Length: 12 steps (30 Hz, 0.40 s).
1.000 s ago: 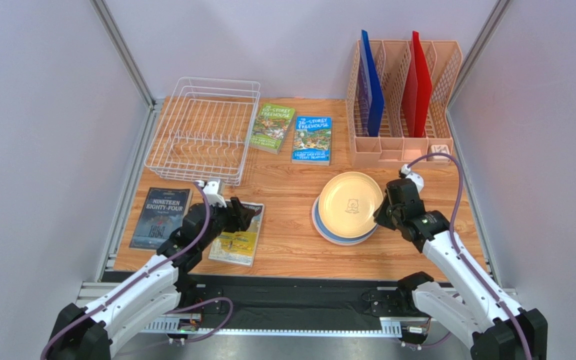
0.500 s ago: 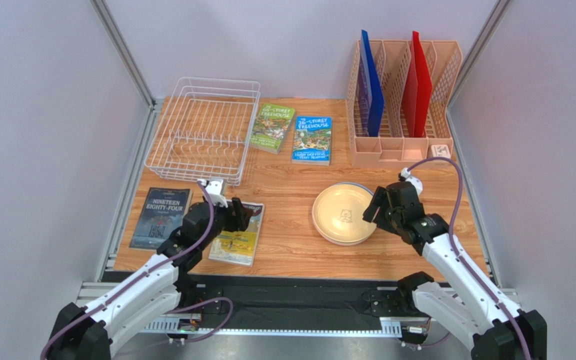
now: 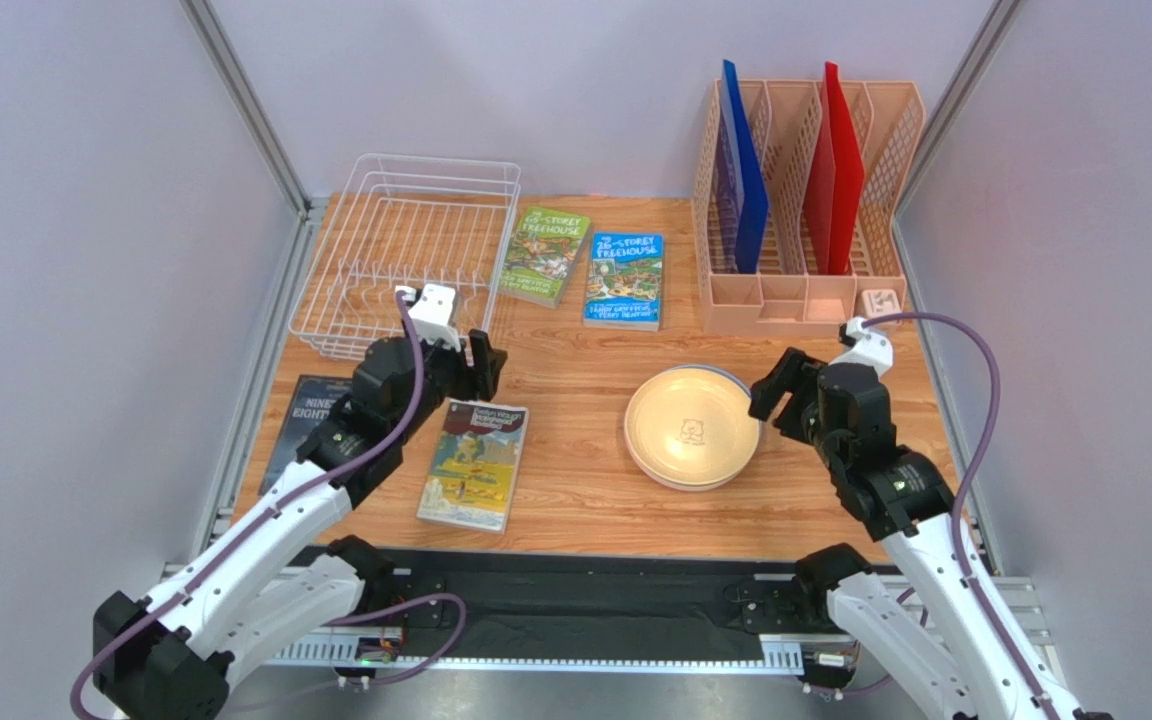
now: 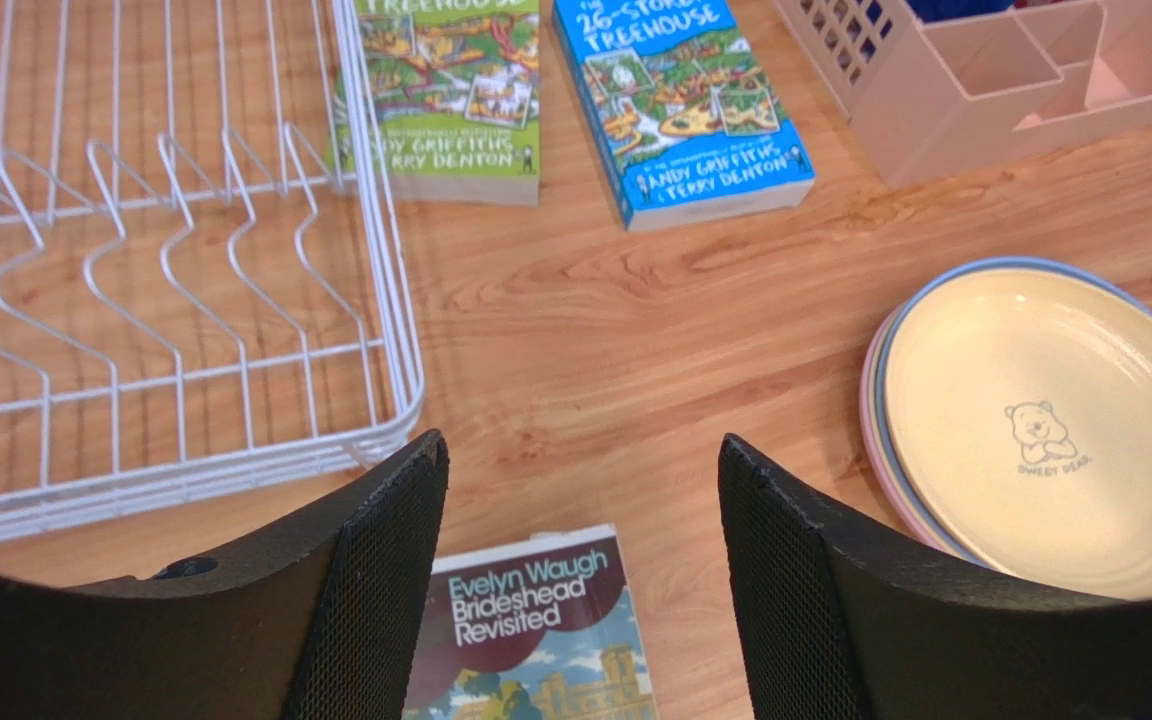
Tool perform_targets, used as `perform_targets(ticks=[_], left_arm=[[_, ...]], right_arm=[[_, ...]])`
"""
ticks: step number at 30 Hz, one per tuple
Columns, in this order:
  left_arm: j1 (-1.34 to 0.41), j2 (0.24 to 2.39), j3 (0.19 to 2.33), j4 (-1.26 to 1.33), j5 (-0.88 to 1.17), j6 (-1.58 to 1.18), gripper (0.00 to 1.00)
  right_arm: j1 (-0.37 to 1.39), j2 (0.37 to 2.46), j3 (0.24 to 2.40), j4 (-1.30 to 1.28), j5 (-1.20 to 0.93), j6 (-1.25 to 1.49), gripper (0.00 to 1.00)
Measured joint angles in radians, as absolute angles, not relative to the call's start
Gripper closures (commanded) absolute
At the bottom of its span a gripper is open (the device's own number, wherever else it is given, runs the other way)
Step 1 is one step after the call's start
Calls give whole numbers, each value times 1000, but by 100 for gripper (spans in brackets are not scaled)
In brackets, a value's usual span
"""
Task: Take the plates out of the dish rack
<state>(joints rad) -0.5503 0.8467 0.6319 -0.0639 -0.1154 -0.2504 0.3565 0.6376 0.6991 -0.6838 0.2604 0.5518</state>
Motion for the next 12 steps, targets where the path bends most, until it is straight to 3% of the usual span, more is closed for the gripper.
perform_targets(ticks=[12], left_arm=[[-550, 850, 732, -201, -151, -182, 28]], right_arm=[[357, 542, 659, -575, 241, 499, 25]])
